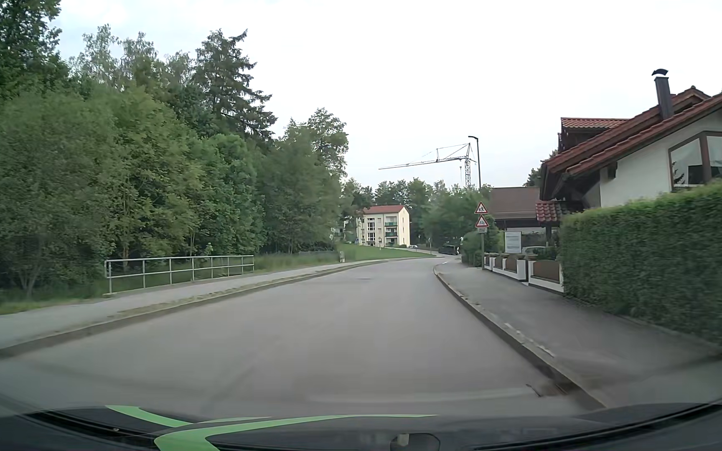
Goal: Follow the waypoints while adhering to traffic rules and regulations
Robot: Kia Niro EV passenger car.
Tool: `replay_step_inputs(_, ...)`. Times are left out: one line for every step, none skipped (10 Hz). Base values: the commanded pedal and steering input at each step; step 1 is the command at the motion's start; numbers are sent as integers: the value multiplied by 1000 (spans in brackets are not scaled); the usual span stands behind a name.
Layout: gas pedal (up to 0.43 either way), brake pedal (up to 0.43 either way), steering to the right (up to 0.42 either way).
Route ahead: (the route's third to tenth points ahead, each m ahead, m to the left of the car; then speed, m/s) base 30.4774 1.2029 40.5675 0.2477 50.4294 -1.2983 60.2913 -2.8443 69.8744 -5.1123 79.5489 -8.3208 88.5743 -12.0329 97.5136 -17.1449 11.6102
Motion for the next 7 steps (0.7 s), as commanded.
replay_step_inputs(59,0,16)
replay_step_inputs(59,0,15)
replay_step_inputs(59,0,15)
replay_step_inputs(59,0,15)
replay_step_inputs(59,0,15)
replay_step_inputs(67,0,15)
replay_step_inputs(67,0,15)
